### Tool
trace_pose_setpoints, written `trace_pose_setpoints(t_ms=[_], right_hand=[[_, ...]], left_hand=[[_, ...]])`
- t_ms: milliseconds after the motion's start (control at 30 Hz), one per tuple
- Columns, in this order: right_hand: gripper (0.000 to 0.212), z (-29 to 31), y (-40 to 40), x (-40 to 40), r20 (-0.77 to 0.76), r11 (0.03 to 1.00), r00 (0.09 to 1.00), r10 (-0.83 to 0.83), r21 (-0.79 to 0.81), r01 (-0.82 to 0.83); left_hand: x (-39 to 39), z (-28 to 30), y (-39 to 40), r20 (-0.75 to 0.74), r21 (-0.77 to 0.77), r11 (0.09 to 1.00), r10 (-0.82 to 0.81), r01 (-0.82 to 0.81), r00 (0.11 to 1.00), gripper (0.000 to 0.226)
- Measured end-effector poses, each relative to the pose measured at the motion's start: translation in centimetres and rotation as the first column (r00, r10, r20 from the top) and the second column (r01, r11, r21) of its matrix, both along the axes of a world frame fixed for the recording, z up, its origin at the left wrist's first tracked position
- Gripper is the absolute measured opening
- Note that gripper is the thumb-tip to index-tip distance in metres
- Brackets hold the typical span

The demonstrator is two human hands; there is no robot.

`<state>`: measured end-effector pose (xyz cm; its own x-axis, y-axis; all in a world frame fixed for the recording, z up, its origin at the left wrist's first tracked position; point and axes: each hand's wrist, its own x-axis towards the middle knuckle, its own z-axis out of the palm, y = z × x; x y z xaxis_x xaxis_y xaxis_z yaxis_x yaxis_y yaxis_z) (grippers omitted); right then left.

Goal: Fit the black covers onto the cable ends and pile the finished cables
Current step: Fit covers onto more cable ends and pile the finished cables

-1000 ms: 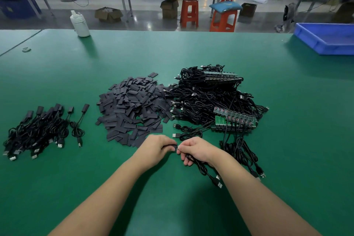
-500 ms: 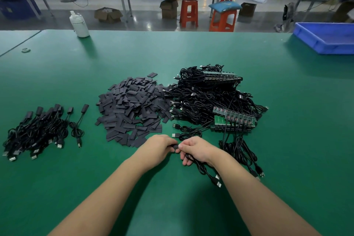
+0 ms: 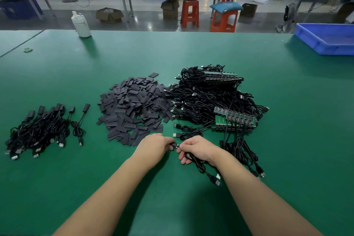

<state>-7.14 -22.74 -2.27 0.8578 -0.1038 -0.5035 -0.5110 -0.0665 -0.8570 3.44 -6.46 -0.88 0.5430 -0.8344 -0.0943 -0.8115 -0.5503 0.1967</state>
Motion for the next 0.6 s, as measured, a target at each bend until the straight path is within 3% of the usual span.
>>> trace_pose_setpoints(t_ms=[433,600], right_hand=[[0.022,0.4,0.2,-0.1,0.009,0.999,1.000,-0.011,-0.033,0.011],[0.022,0.5,0.3,-0.2,0.019,0.999,1.000,-0.006,-0.044,0.007]], left_hand=[[-0.6,0.1,-0.8,0.126,0.184,0.981,-0.092,0.068,0.988,0.016],[-1.5,0.1,-1.1,0.138,0.247,0.968,-0.068,0.032,0.988,0.045]])
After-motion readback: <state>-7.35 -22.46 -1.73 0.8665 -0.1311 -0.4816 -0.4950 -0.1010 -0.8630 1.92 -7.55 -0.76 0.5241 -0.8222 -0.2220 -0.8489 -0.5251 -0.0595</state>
